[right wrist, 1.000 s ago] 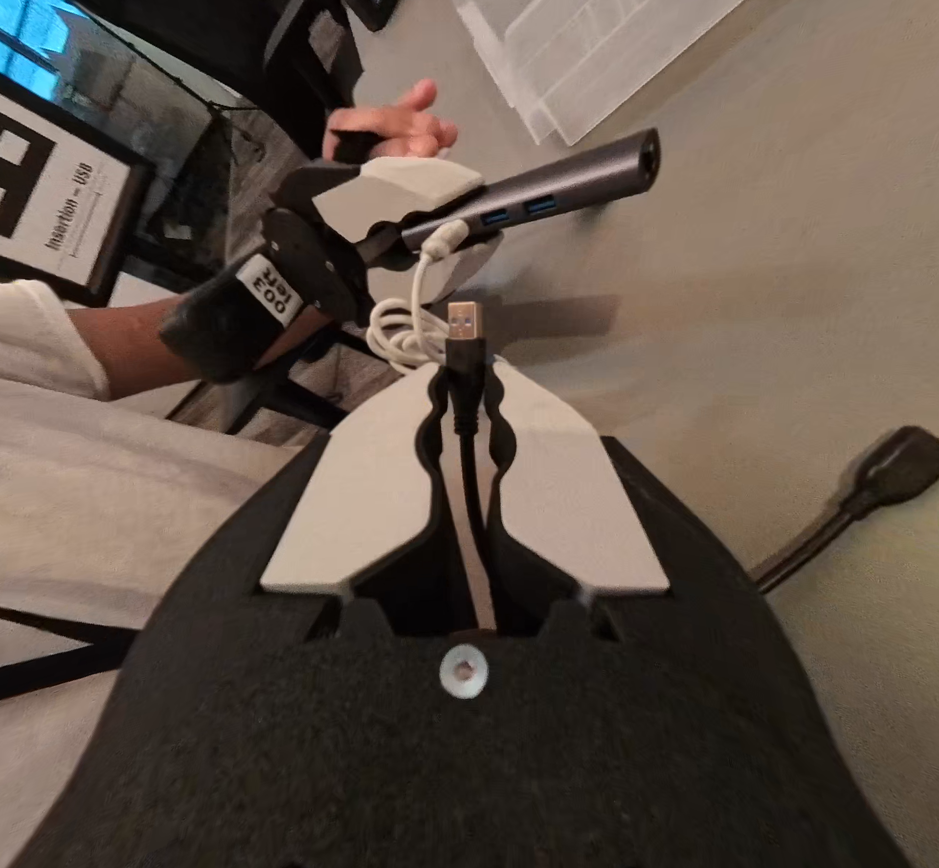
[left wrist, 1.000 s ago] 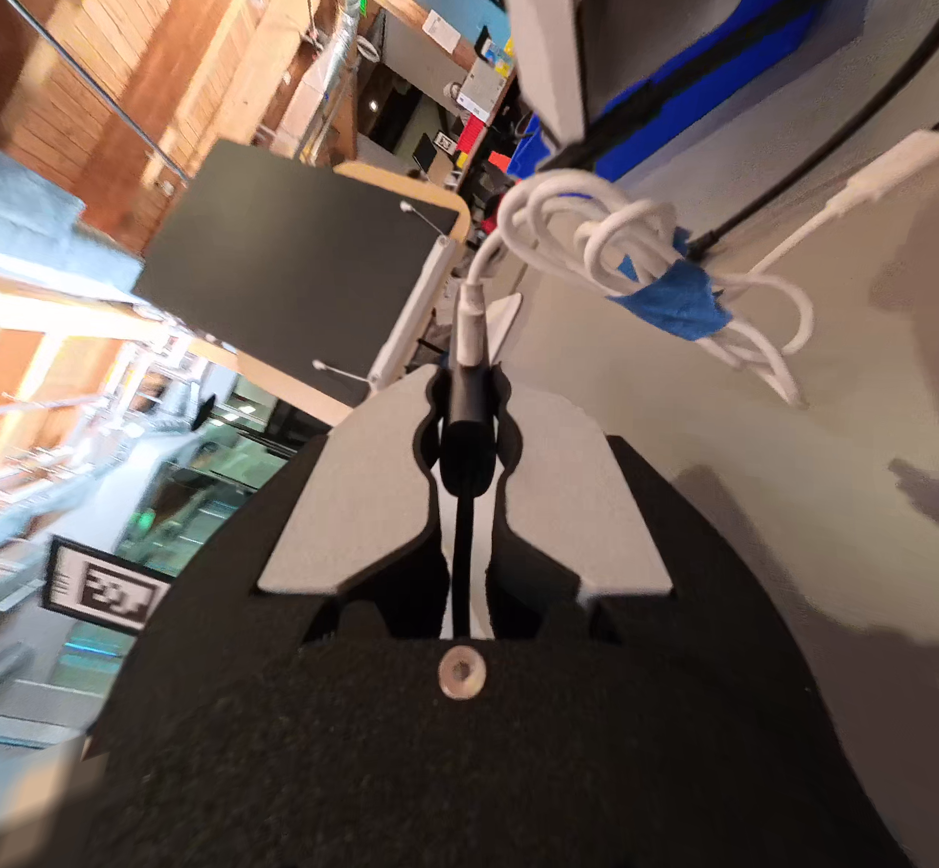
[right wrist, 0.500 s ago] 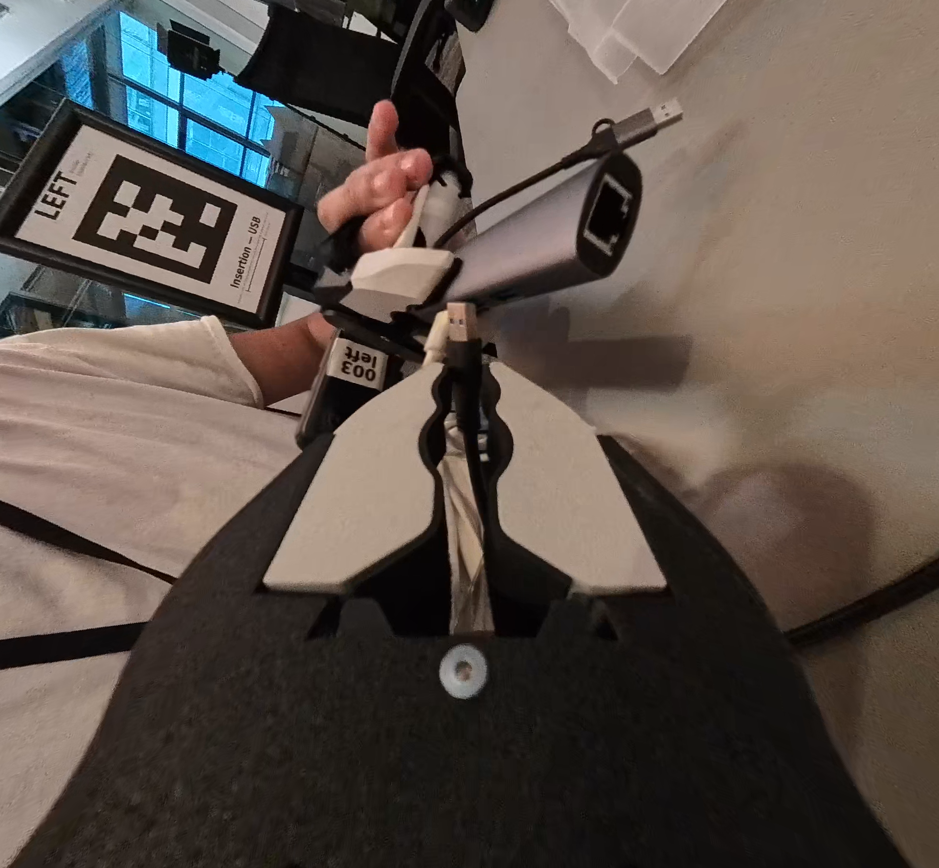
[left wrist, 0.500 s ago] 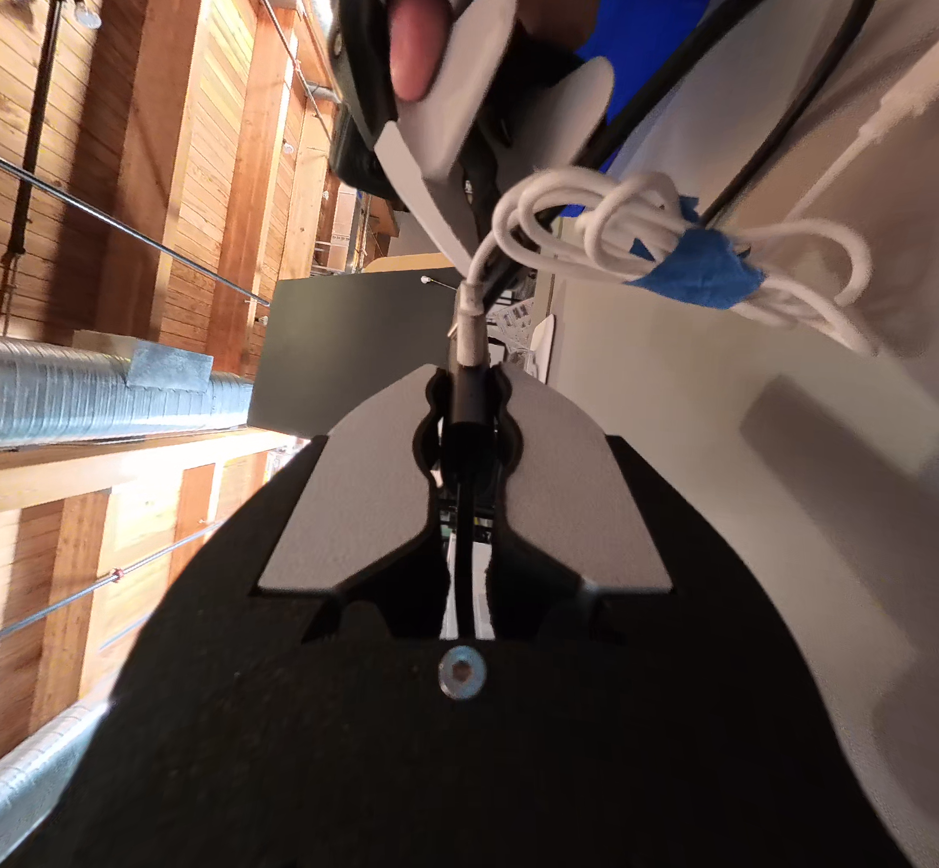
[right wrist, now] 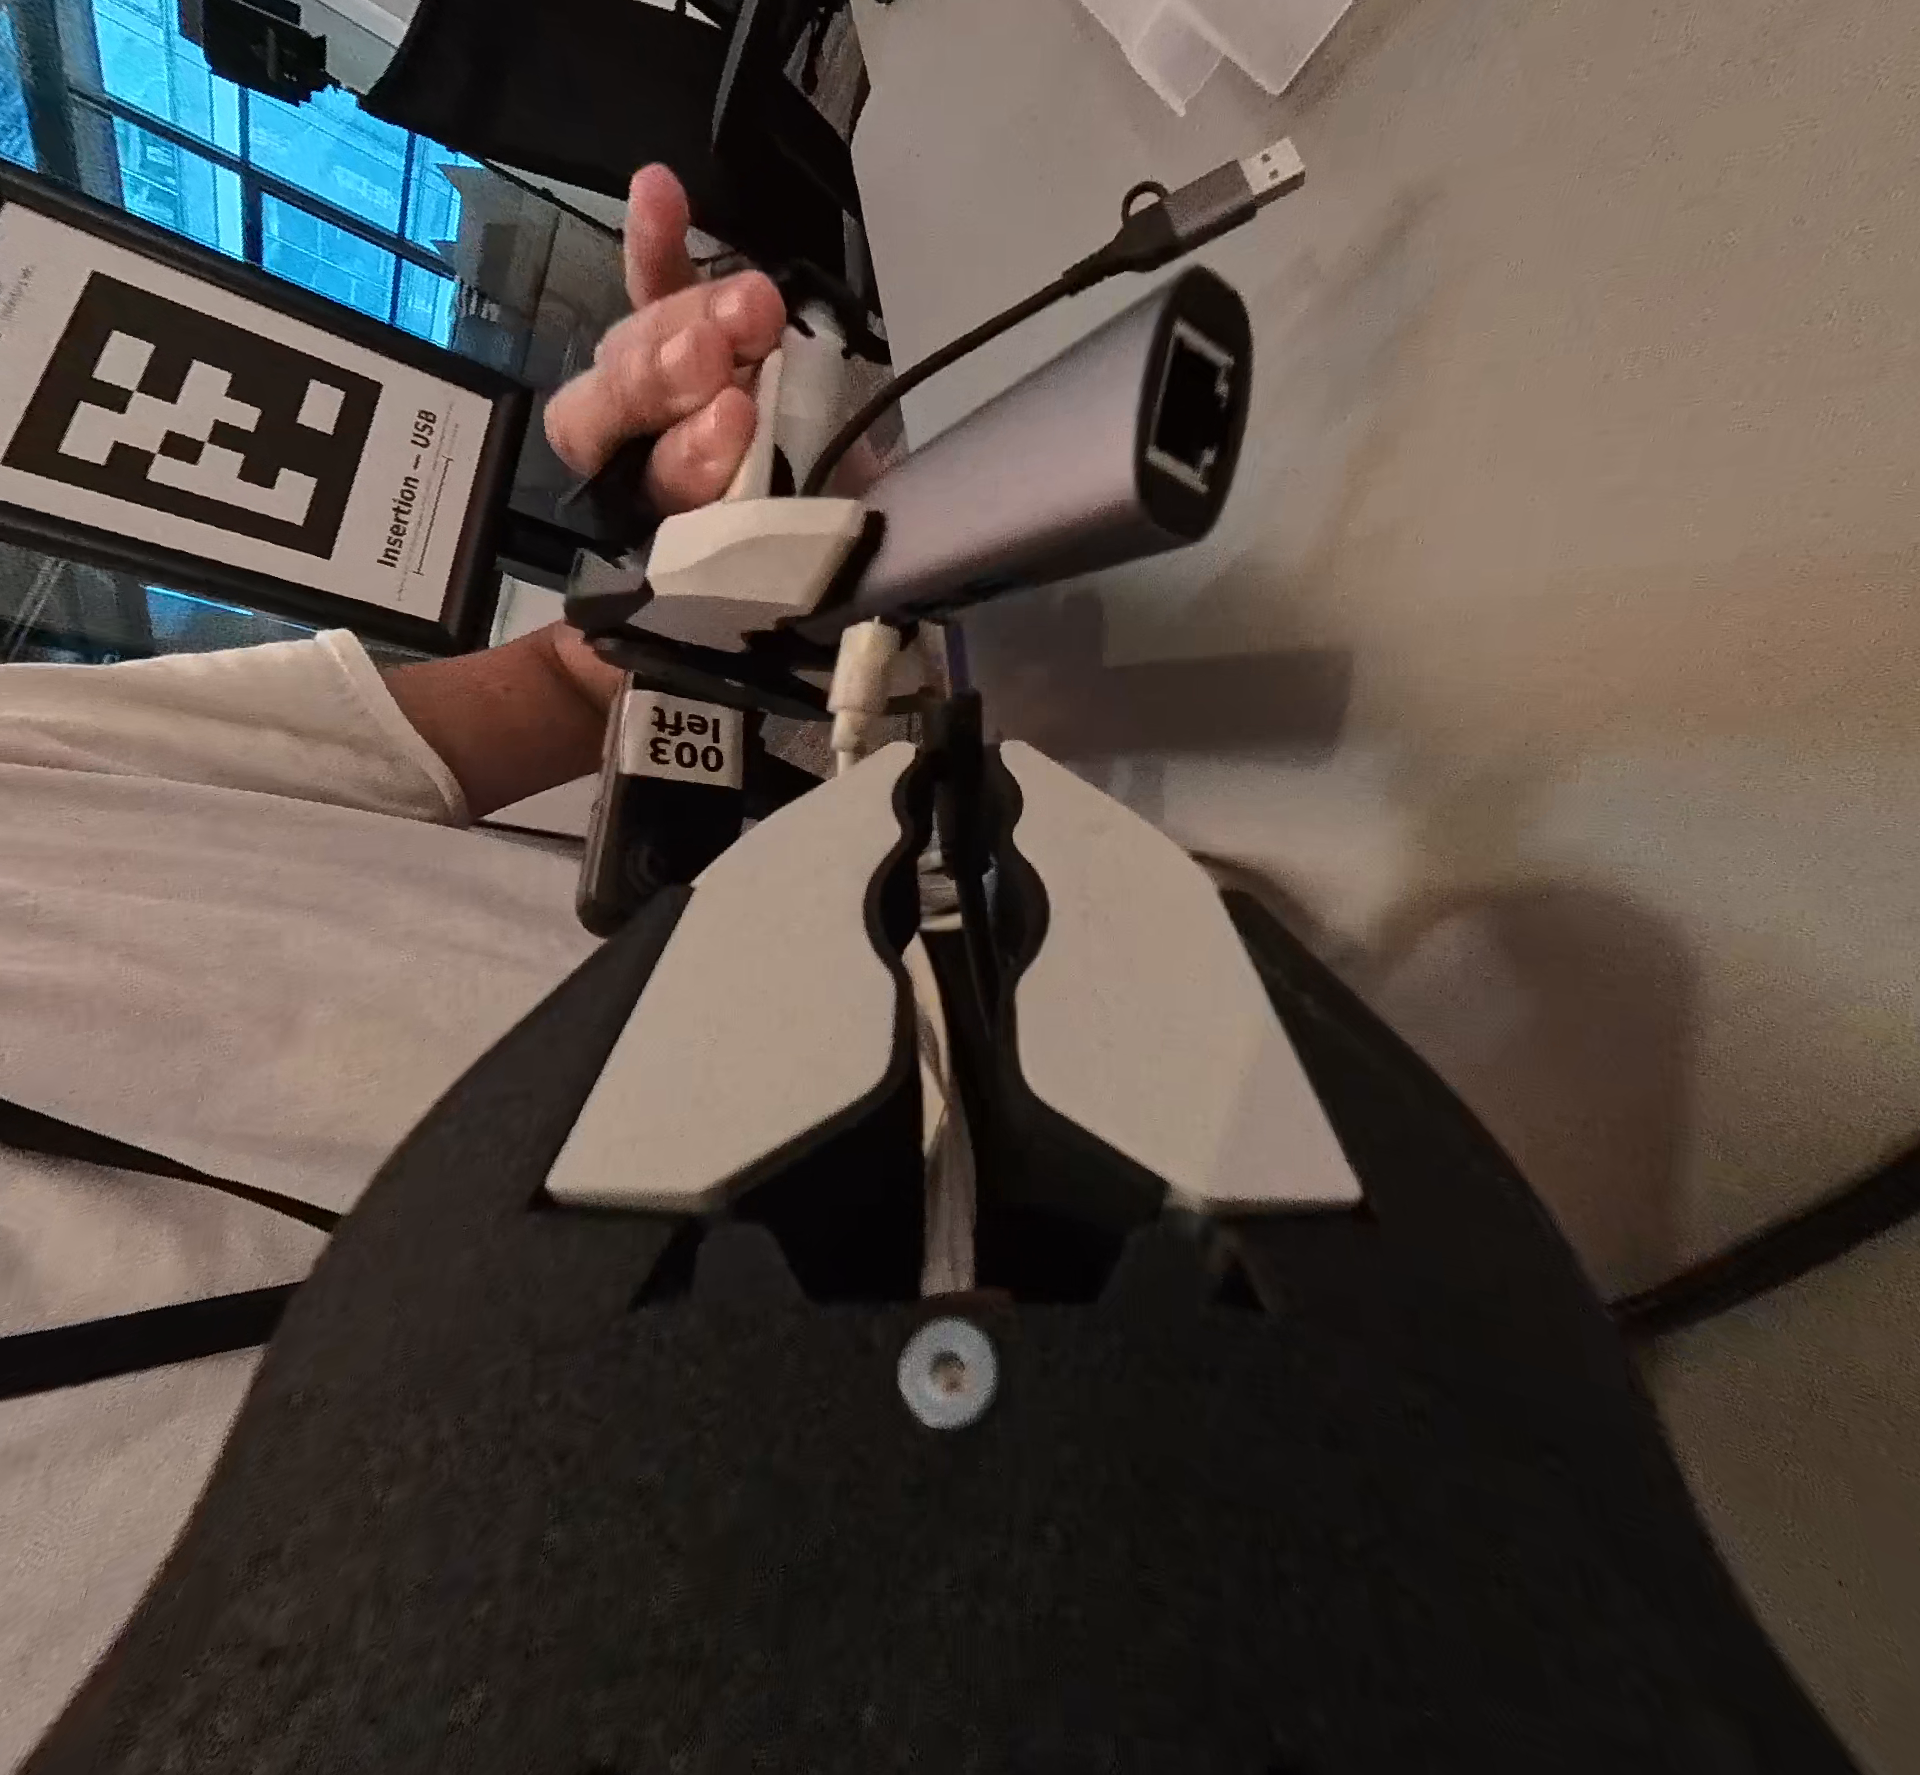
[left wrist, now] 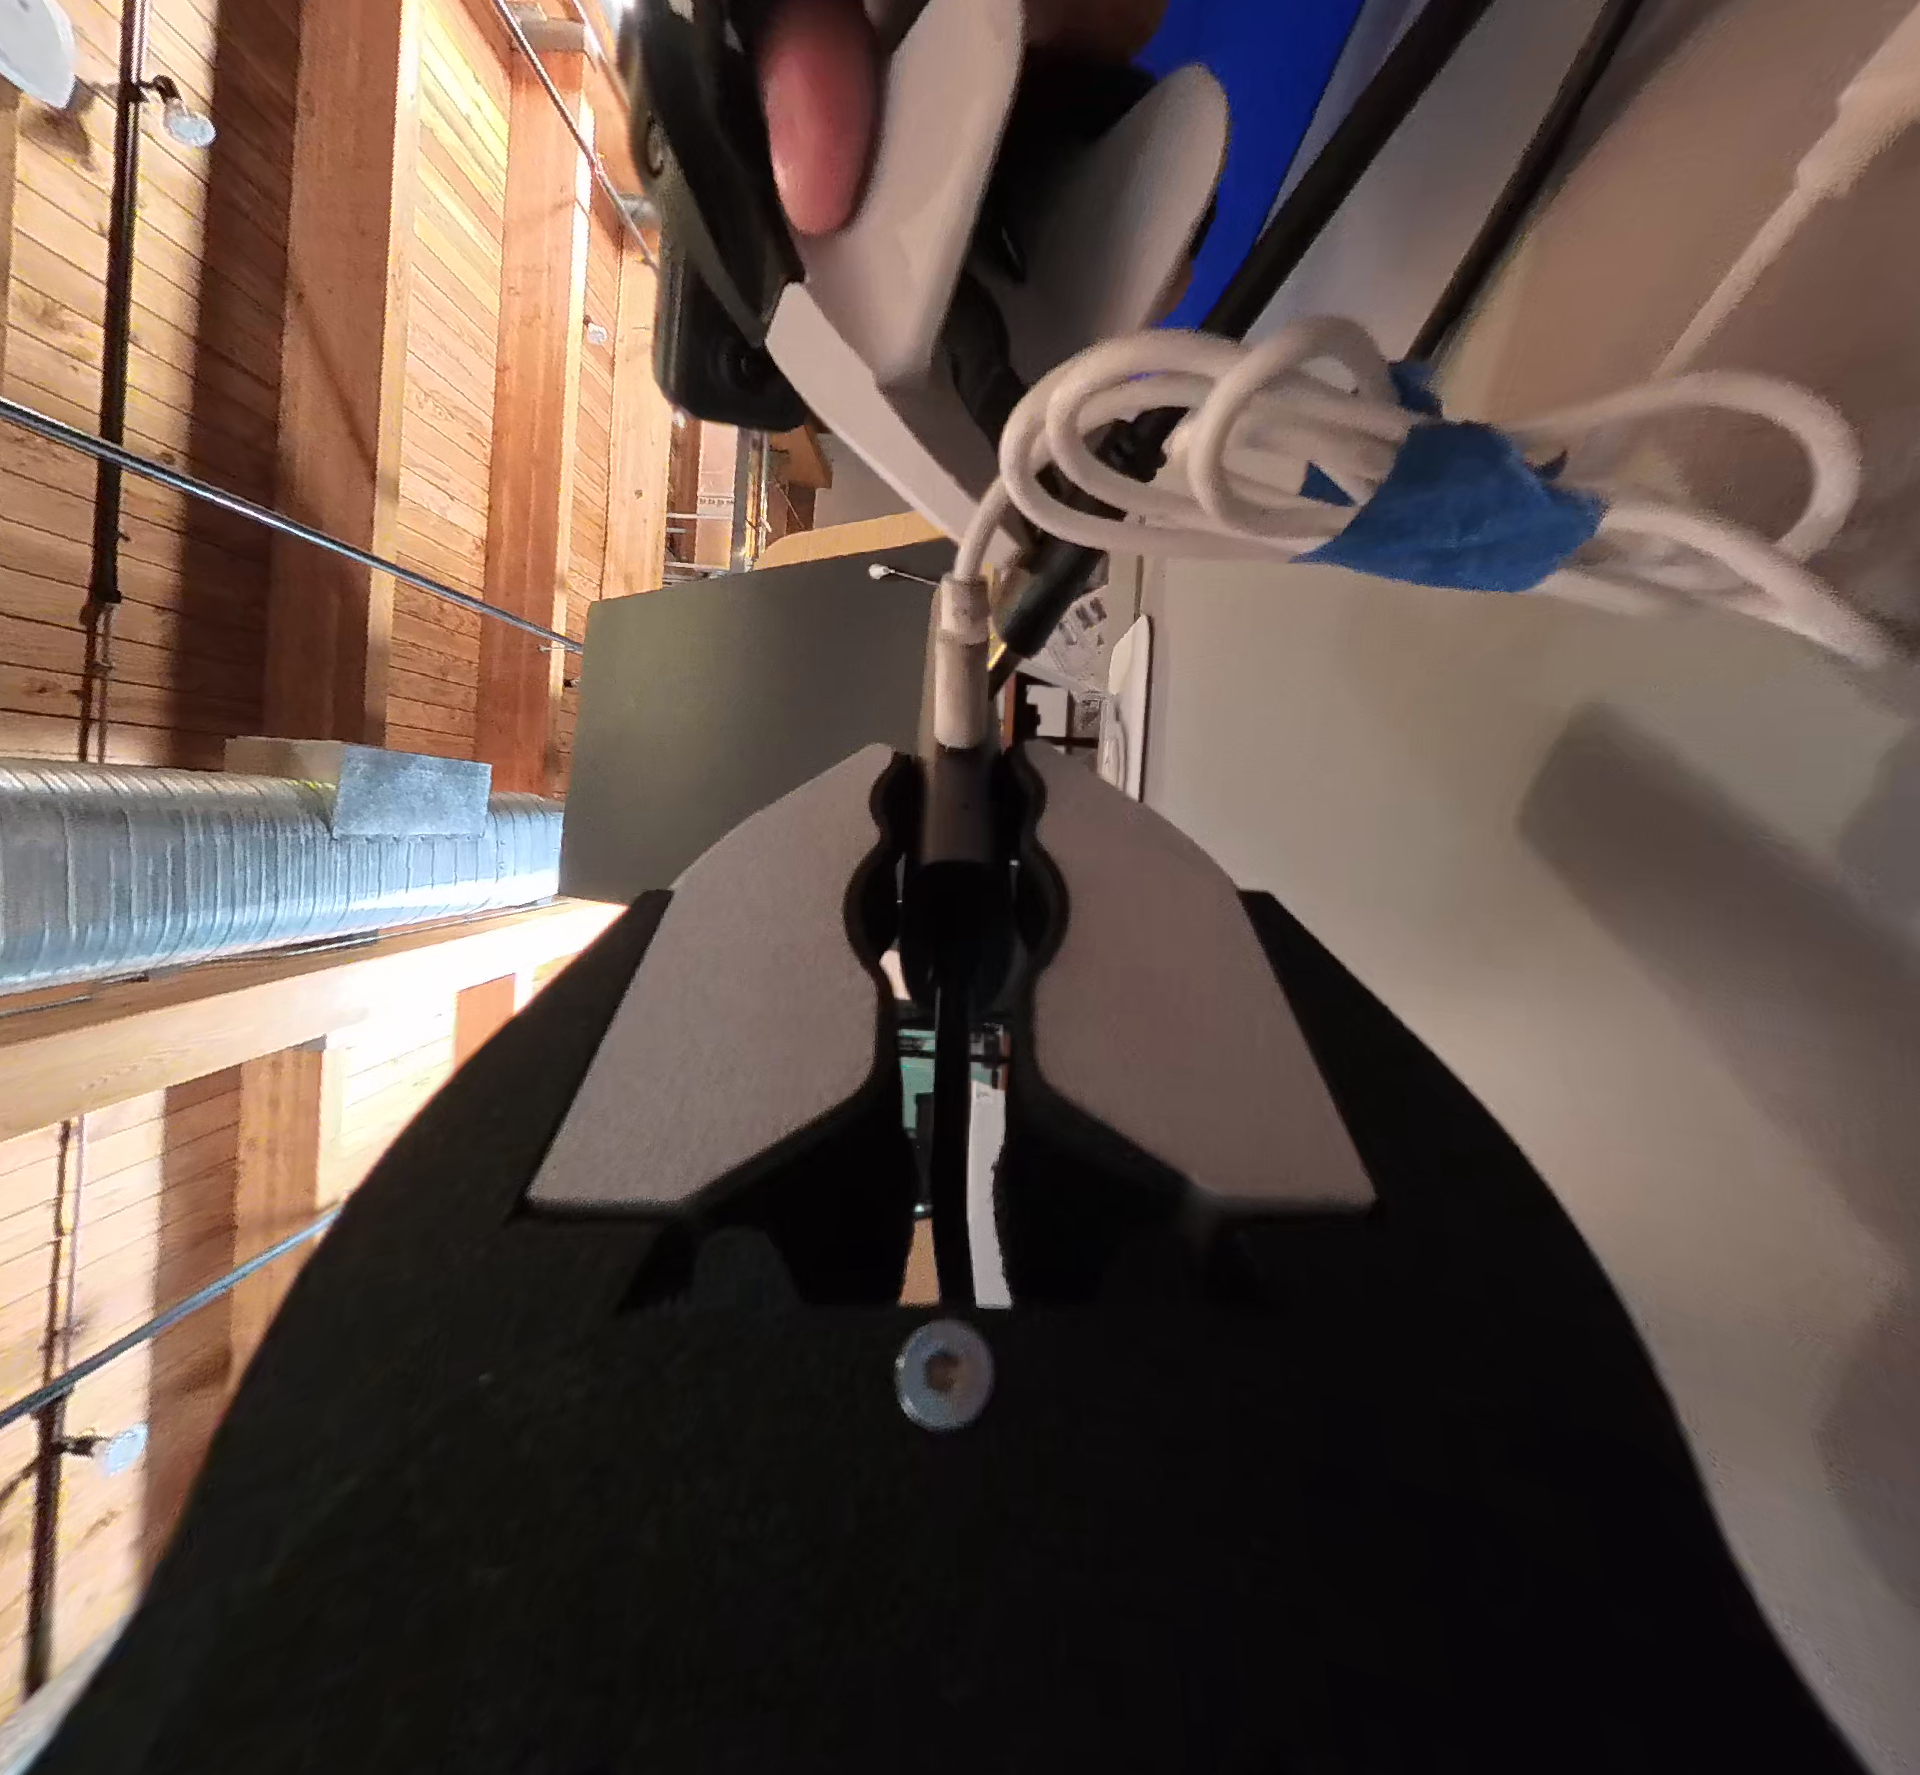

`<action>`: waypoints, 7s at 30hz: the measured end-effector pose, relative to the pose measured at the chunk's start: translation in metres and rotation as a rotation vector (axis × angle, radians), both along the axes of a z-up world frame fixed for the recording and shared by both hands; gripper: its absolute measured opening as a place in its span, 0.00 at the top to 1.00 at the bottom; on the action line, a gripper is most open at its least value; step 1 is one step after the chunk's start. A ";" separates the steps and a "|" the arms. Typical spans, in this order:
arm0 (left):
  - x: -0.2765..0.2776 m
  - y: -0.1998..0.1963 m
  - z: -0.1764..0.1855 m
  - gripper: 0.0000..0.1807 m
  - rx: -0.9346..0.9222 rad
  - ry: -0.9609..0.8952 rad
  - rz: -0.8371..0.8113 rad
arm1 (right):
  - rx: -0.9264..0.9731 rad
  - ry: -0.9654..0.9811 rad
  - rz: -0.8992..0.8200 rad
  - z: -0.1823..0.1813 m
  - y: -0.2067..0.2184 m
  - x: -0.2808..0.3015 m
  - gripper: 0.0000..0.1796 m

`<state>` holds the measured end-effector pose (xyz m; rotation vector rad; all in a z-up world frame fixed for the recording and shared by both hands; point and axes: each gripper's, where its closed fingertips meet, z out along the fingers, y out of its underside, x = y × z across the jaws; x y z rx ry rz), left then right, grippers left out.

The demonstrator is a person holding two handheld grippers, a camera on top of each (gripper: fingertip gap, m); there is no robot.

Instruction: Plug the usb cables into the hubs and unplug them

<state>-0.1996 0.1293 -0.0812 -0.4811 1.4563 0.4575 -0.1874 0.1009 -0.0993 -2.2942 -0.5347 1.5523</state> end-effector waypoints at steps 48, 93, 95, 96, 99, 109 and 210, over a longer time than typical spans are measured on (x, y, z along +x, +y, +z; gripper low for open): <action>0.010 -0.014 -0.012 0.91 0.208 0.152 -0.001 | -0.303 -0.048 0.266 -0.007 -0.013 0.009 0.96; 0.000 0.010 -0.010 0.91 -0.283 -0.028 0.055 | 0.844 -0.655 -0.206 0.013 0.014 0.013 0.96; 0.003 0.007 -0.013 0.91 -0.270 -0.003 0.045 | 0.862 -0.681 -0.161 0.015 0.014 0.013 0.96; 0.004 0.007 -0.012 0.91 -0.269 -0.007 0.046 | 0.856 -0.695 -0.135 0.015 0.014 0.015 0.96; 0.007 -0.002 -0.003 0.91 -0.249 -0.045 -0.011 | 0.806 -0.648 -0.104 0.016 0.014 0.015 0.96; 0.009 -0.008 -0.004 0.91 -0.254 -0.048 -0.036 | 0.735 -0.409 -0.078 0.007 0.012 0.021 0.96; -0.049 0.054 0.034 0.99 -1.252 -0.636 0.006 | 1.298 -1.159 -0.100 0.000 0.142 0.089 0.90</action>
